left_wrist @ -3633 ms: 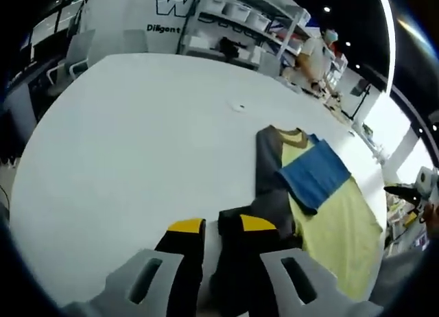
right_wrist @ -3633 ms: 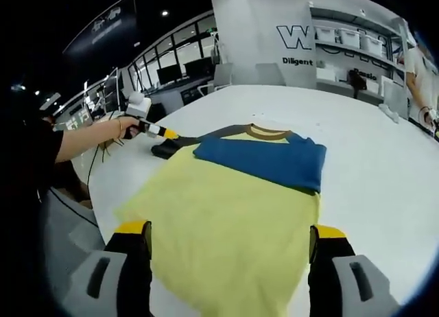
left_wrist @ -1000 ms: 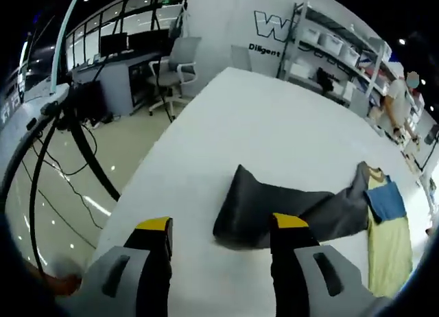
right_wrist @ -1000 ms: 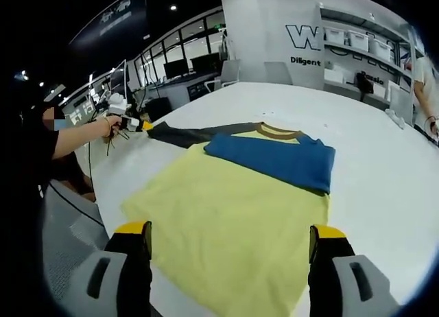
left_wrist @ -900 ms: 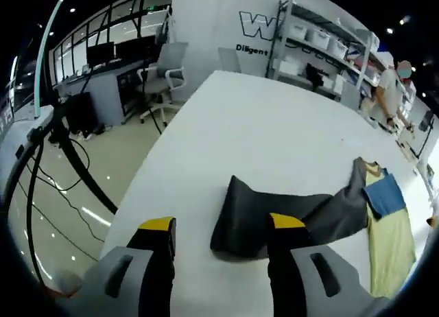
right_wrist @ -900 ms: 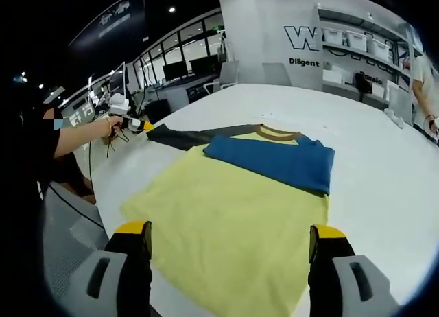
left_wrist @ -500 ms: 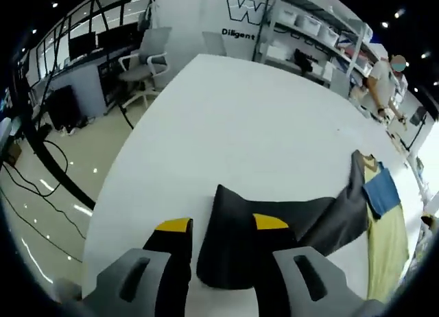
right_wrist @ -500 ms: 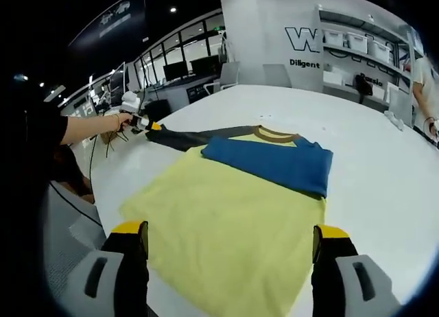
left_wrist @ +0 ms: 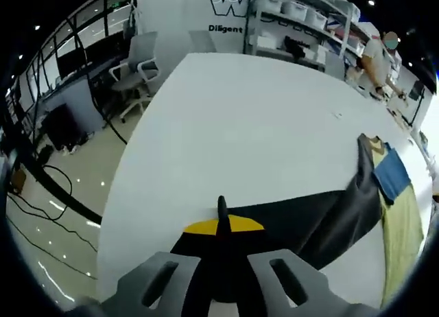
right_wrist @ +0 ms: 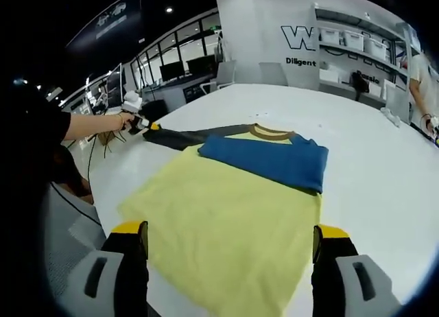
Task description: Fold the garment on the visible template until the final outline fits inside the template.
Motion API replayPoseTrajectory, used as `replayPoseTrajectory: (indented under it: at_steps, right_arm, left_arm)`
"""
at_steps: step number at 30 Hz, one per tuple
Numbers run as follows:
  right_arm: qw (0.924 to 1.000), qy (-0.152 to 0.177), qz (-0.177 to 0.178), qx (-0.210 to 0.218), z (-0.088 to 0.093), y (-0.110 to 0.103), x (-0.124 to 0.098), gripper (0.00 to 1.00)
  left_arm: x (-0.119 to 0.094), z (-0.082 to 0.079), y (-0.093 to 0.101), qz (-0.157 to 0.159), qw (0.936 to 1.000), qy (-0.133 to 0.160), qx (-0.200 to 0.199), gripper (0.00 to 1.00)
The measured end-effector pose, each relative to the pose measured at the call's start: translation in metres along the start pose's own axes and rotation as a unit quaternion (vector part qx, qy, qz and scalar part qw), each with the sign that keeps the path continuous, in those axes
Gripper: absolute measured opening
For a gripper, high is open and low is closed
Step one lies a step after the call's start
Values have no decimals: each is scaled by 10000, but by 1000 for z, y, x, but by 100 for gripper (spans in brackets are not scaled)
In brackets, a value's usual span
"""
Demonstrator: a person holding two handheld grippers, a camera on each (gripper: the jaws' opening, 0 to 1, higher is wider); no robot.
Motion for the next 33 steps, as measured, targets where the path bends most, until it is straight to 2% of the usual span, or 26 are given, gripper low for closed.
replayPoseTrajectory:
  at_steps: [6, 9, 10, 13, 16, 19, 22, 25, 30, 32, 33]
  right_arm:
    - [10000, -41, 33, 16, 4, 0, -5, 99]
    - [10000, -59, 42, 11, 5, 0, -6, 98]
    - [10000, -77, 51, 1, 6, -1, -6, 98]
    - [9999, -107, 63, 19, 8, 0, -7, 98]
    - [9999, -119, 62, -2, 7, 0, -7, 98]
    - [9999, -102, 70, 2, 6, 1, -8, 98]
    - [9999, -121, 99, -3, 7, 2, -9, 98]
    - [9999, -114, 119, 11, 7, 2, -9, 98]
    - [9999, -90, 102, 19, 7, 1, -8, 98]
    - [9999, -101, 84, -9, 6, 0, -7, 98]
    - [9999, -107, 82, -15, 6, 0, -7, 98]
  left_arm:
    - [-13, -7, -12, -309, 9992, 237, -12, 2]
    - [-20, -9, -19, -497, 9980, 326, -213, 2]
    - [-14, -11, -23, -441, 9981, 347, -237, 2]
    - [-4, -6, -28, -507, 9982, 257, -176, 2]
    - [11, 3, -32, -514, 9987, 31, -56, 2]
    - [16, 12, -35, -558, 9981, -153, -201, 2]
    - [10, 19, -33, -645, 9970, -190, -381, 2]
    - [10, 18, -32, -605, 9975, -180, -313, 2]
    - [9, 18, -33, -557, 9972, -213, -451, 2]
    - [8, 14, -34, -566, 9973, -131, -449, 2]
    - [6, 9, -34, -591, 9974, 7, -406, 2]
Point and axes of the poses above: the point that each gripper's makers call its tool centre point, and the gripper's own axes: x roughly forward along the fingers, y roughly to its right, z roughly out of its underside, the point moved 3 cm from there along -x, roughly backward along the fingers, and after that the axes turned 8 degrees about -z, right-handed, at the moved point
